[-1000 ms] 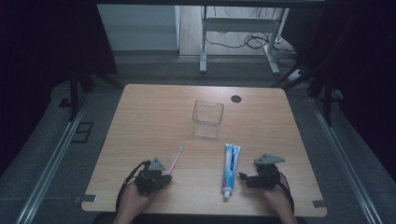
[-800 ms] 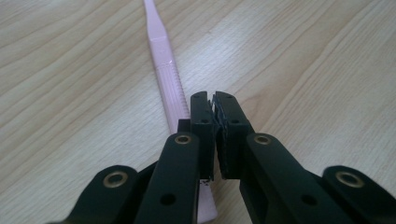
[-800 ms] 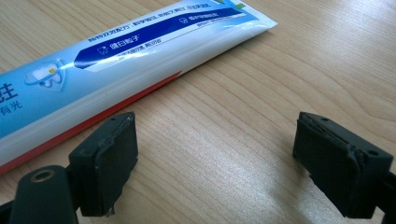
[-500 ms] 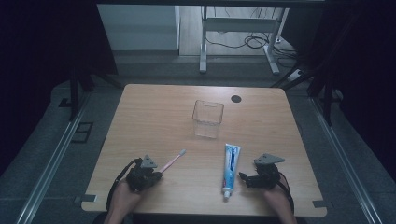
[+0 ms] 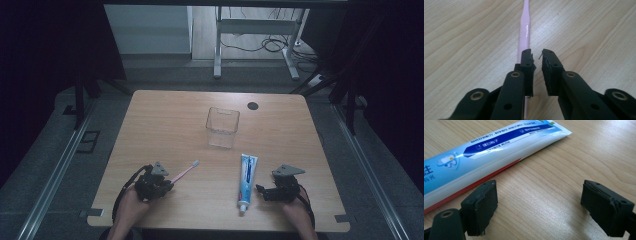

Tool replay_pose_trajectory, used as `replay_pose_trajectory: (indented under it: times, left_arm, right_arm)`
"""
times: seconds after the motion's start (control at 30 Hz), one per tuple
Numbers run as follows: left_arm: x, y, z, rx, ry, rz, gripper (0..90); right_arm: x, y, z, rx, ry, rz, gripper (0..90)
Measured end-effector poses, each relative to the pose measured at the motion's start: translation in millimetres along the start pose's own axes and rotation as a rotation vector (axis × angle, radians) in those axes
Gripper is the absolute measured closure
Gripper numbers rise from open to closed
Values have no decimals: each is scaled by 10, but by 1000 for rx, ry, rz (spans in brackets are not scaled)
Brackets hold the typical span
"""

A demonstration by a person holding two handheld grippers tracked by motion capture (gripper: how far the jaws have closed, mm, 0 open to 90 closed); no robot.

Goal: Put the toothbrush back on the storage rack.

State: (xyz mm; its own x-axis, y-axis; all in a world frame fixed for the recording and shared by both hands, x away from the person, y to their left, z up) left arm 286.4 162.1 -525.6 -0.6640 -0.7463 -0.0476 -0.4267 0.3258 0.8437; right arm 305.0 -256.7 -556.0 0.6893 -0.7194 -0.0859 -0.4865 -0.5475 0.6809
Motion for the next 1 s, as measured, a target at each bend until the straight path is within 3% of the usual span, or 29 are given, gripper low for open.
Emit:
replay_pose_trajectory:
  times: [0.13,0.53,1.0]
  left_arm:
    - [-45,-4,-68,-41,-21,-16,740]
    - [-127,-92,-309,-164,-27,5,679]
    - [-130,-239,-574,-293,-62,34,692]
  right_arm:
    - [0,0,0,0,0,-1,136]
    - [0,1,0,0,1,0,136]
    - [0,2,1,-3,0,1,136]
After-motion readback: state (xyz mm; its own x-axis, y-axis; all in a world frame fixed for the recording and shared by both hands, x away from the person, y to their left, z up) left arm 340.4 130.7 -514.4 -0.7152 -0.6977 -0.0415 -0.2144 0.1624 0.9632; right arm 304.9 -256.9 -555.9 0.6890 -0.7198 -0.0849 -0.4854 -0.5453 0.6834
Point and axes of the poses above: each handheld gripper's, and its own axes: y roughly backward along the jaws, z roughly out of its underside, x roughly to its right, the point moved 2 cm from there along -y, roughly forward along the jaws, and after that the axes turned 7 degrees about -z, right-handed, at the moved point
